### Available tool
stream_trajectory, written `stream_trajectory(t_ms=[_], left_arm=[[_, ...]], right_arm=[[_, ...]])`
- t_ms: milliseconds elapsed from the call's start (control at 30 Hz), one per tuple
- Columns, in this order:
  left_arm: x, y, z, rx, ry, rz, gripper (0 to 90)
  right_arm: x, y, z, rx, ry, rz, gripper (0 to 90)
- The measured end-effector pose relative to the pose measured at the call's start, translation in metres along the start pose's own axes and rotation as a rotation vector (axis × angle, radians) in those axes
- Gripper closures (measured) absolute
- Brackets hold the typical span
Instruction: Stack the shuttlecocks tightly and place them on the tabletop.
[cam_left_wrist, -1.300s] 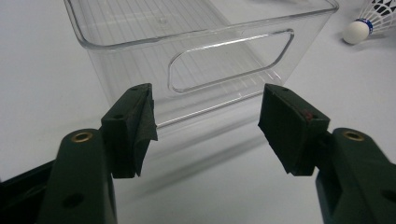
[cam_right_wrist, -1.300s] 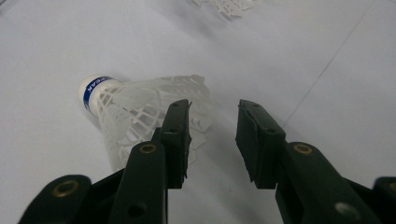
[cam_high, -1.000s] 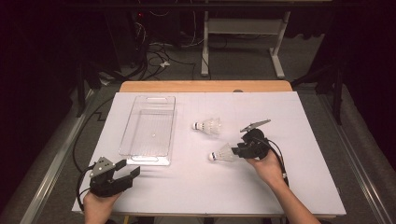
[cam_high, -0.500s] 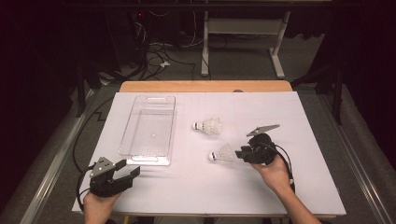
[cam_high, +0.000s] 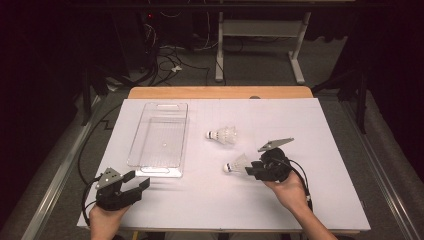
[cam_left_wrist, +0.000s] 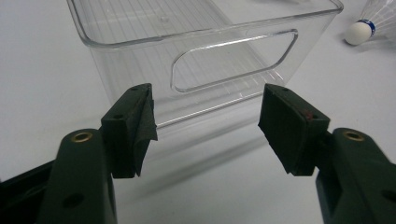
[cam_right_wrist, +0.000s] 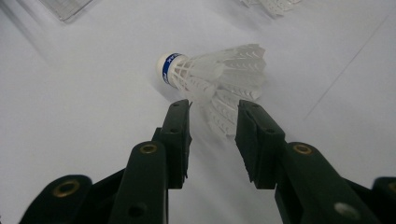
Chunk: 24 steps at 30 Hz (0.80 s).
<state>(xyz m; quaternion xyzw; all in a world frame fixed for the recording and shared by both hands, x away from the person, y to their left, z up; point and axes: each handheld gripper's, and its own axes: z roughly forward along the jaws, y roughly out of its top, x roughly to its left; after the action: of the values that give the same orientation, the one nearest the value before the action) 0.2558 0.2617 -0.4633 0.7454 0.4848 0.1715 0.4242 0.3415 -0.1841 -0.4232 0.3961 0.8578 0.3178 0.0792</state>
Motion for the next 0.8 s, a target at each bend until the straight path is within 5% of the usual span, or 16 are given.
stream_trajectory(t_ms=[800], left_arm=[[0.0,0.0,0.0,0.001,-0.001,-0.001,36.5]], right_arm=[[0.003,0.011,0.029,0.046,0.054,0.004,78.0]])
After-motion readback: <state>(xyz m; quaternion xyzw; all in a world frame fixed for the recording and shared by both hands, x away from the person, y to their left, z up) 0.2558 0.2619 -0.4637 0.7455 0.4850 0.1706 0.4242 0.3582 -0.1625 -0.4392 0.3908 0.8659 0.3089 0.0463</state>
